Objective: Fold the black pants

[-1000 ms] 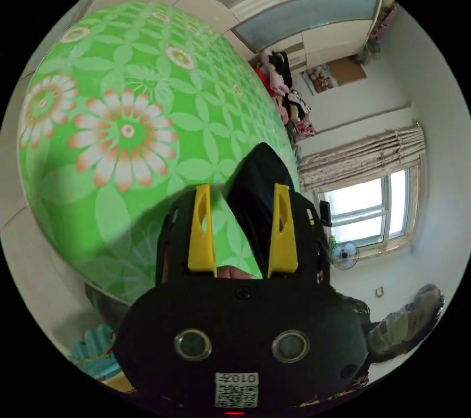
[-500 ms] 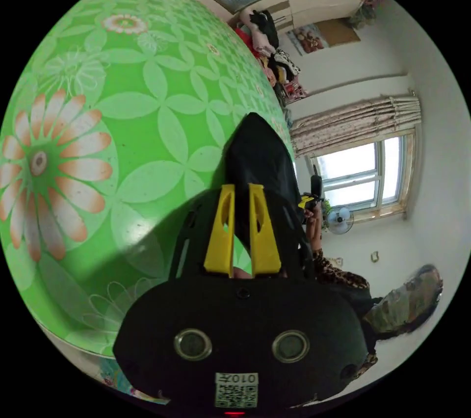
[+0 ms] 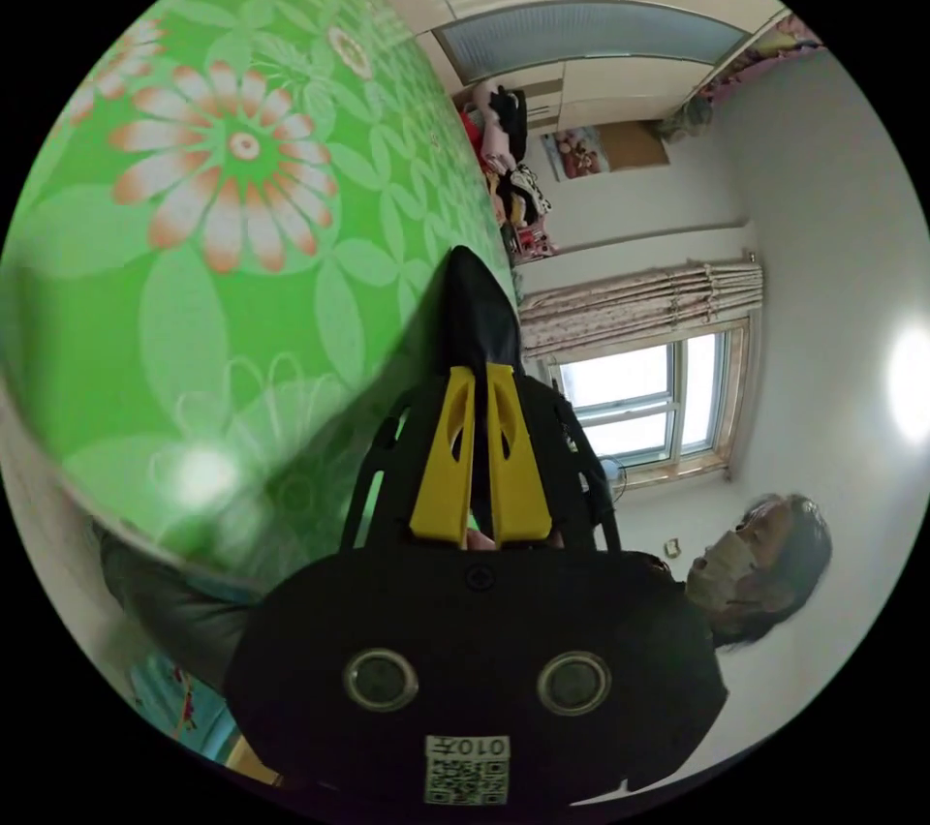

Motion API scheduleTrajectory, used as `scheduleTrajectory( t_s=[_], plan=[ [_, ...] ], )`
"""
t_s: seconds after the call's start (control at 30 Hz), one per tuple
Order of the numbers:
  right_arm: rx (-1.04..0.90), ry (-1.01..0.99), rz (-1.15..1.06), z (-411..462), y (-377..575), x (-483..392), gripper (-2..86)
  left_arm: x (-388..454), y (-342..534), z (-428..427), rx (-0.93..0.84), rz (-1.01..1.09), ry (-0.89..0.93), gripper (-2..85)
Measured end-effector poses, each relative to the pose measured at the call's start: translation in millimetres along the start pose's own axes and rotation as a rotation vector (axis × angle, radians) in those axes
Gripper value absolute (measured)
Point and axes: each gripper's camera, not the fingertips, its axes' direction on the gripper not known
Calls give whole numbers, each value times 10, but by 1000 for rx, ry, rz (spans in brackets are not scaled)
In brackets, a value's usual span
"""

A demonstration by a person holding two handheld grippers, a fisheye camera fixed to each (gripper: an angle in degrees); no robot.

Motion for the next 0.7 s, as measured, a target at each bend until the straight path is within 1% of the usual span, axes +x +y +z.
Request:
scheduleTrajectory(
  t_s=[0.1,0.17,0.23,0.27,0.33,0.43,0.53,0.63,0.7],
  plan=[
    [85,-93,-36,13,495,43,133,-51,269,-202,9,-1,-15,-1],
    [137,-23,-64,47,656,-17,137,-142,457,-313,10,-24,-8,0],
    [165,145,-134,66,628,-188,150,-212,552,-385,25,-41,7,1],
    [159,188,-145,76,588,-227,155,-258,595,-420,35,-53,22,2],
    [113,318,-180,161,392,-328,174,-316,650,-460,55,-69,52,2],
    [13,439,-241,392,190,-354,183,-330,721,-505,76,-64,60,3],
    [-75,465,-322,584,46,-371,193,-361,731,-499,90,-78,88,4],
    [-153,441,-412,766,29,-392,200,-360,725,-474,99,-86,95,4],
    [-179,486,-464,841,91,-421,196,-357,729,-466,101,-87,98,4]
  ],
)
